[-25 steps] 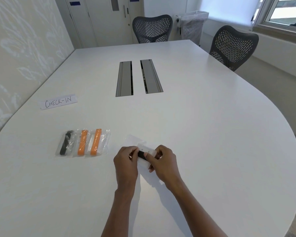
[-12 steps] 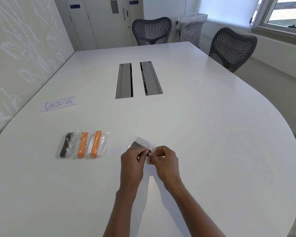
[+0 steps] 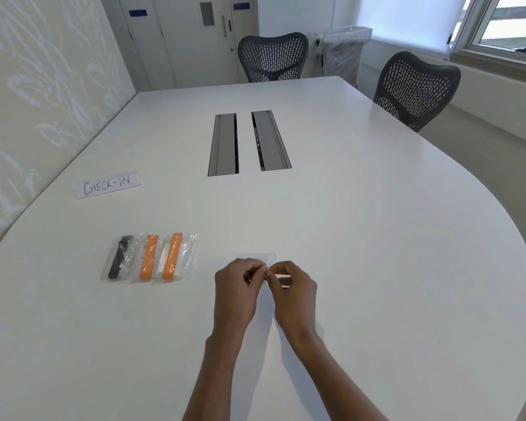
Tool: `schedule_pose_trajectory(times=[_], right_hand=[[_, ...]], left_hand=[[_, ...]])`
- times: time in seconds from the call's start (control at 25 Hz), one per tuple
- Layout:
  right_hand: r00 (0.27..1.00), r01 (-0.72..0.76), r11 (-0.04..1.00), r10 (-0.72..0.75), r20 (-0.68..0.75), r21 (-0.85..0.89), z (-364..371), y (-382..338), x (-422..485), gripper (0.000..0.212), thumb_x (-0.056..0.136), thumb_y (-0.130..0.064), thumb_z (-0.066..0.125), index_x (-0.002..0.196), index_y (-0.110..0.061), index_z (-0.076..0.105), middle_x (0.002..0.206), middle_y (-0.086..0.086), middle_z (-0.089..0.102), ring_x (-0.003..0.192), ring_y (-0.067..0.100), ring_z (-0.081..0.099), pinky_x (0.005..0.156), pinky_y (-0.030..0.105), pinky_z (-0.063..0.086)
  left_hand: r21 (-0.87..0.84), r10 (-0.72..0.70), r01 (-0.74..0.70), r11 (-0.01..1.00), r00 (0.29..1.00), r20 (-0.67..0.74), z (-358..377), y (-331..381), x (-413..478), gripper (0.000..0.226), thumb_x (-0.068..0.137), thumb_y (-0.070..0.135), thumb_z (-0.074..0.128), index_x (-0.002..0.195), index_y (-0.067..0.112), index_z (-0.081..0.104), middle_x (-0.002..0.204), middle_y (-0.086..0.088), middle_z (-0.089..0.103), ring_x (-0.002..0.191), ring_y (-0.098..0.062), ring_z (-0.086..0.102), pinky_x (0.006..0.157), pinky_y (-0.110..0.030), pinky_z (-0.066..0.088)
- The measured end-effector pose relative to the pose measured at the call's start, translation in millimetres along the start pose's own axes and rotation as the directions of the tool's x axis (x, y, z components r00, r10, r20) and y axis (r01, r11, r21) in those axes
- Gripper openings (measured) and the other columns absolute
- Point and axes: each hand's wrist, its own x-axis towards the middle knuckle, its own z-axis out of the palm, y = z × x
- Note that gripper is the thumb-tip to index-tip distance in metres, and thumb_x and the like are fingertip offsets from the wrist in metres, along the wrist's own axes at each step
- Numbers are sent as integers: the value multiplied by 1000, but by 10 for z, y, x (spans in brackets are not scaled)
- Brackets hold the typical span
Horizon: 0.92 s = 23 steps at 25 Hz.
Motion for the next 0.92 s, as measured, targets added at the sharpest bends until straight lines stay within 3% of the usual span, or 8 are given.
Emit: schedule_pose_trajectory(times=[0.12, 0.24, 0.32, 0.48, 0.6, 0.68, 0.76, 0.92], right_hand=[[990, 94, 995, -96, 102, 29, -11, -55, -10, 19, 100, -9, 66, 101, -26, 75, 98, -16, 77, 92, 1, 72, 78, 11, 53], [963, 159, 987, -162, 215, 29, 19, -66, -2, 21, 98, -13, 68, 115, -25, 71, 109, -15, 75, 104, 4, 69, 88, 15, 54], [966, 166, 986, -165, 197, 13, 47, -22, 8, 22, 97, -12, 68, 115, -25, 72, 108, -14, 75, 103, 6, 69, 88, 18, 54], [985, 117, 993, -120, 124, 36, -35, -2, 100, 15, 98, -13, 71, 104, -24, 78, 105, -13, 76, 100, 6, 71, 85, 21, 57], [967, 113, 992, -122, 222, 54, -168, -33, 210, 10, 94, -7, 75, 94, -17, 76, 96, -7, 77, 93, 10, 73, 85, 28, 59], [948, 130, 990, -140, 286, 54, -227, -54, 244, 9, 93, -5, 75, 94, -14, 75, 94, -4, 78, 90, 12, 73, 85, 28, 59], [939, 143, 987, -160, 303, 76, -261, -68, 252, 11, 93, -2, 74, 94, -13, 75, 96, -4, 77, 90, 13, 73, 84, 26, 59], [937, 206, 976, -219, 273, 77, -305, -53, 298, 19, 95, -2, 72, 91, -19, 77, 107, -12, 69, 97, 16, 71, 85, 31, 59]], left_hand=[[-26, -74, 73, 997, 996, -48, -41, 34, 14, 12, 95, 11, 74, 94, 20, 81, 81, 14, 77, 78, 0, 73, 75, -21, 60], [-210, -230, 210, 955, 970, -76, -88, 61, 63, 11, 93, 11, 77, 91, 21, 80, 77, 10, 79, 76, -5, 76, 74, -28, 63], [-279, -271, 249, 927, 962, -41, -119, 75, 69, 9, 91, 15, 79, 93, 23, 79, 80, 9, 80, 78, -8, 77, 76, -32, 64], [-218, -276, 255, 942, 958, -72, -262, -64, 121, 20, 94, 31, 77, 115, 30, 75, 109, 18, 76, 102, -1, 69, 86, -23, 55], [-333, -369, 385, 861, 923, 112, -402, -209, 170, 26, 98, 37, 71, 123, 32, 73, 119, 16, 75, 114, -4, 67, 96, -26, 52], [-371, -363, 414, 831, 910, 202, -425, -256, 135, 21, 98, 34, 70, 119, 30, 76, 114, 12, 78, 110, -11, 72, 101, -34, 55], [-399, -327, 379, 835, 925, 194, -423, -258, 100, 16, 97, 25, 73, 111, 22, 79, 106, 5, 81, 102, -17, 76, 98, -36, 58], [-485, -310, 350, 801, 936, 165, -448, -235, 83, 8, 92, 8, 76, 99, 9, 79, 95, -7, 82, 90, -26, 78, 83, -28, 63]])
